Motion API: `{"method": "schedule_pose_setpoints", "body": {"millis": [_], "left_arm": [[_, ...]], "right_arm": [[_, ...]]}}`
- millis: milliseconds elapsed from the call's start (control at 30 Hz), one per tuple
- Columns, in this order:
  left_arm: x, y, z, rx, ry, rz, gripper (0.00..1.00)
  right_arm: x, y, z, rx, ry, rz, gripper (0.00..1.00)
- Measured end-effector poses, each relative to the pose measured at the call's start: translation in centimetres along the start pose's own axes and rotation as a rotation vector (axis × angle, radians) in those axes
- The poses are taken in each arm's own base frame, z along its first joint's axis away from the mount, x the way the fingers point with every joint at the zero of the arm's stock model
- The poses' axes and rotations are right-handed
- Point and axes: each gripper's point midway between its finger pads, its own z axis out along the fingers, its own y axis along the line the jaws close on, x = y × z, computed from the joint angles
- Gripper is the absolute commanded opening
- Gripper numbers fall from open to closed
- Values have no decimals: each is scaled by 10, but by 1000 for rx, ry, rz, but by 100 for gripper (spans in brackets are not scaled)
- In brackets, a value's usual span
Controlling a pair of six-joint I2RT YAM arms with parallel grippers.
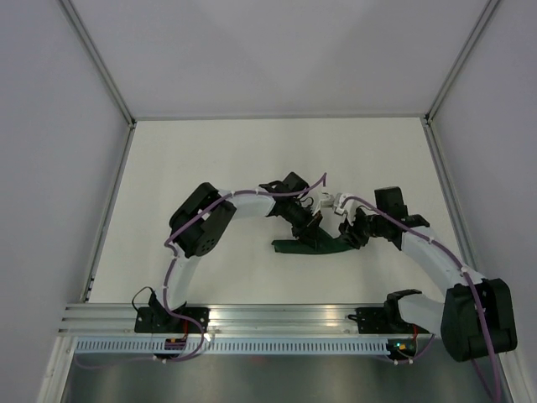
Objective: Fold the napkin, place the utensils inside, and roll it up
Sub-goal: Roll the napkin with the utensil
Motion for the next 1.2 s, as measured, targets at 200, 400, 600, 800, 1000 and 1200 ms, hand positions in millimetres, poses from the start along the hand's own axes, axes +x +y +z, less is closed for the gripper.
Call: {"method": "schedule_pose_setpoints", "body": {"millis": [200, 400, 600, 800, 1000, 1200], "left_arm": [[11, -9, -1, 70, 25, -83, 2], [17, -15, -1, 113, 47, -145, 2], [20, -17, -2, 142, 57, -188, 2], [24, -20, -2, 161, 66, -219, 2], [25, -19, -4, 160, 67, -232, 22], [23, -14, -10, 153, 55, -253, 35]], "right_arm": [[2, 38, 20, -41, 14, -206, 54], [5, 50, 37, -48, 42, -328, 56], [19, 68, 51, -83, 82, -395, 57], [25, 72, 62, -76, 107, -451, 55], [22, 75, 69, -76, 101, -487, 25], [20, 74, 70, -67, 96, -496, 9]]}}
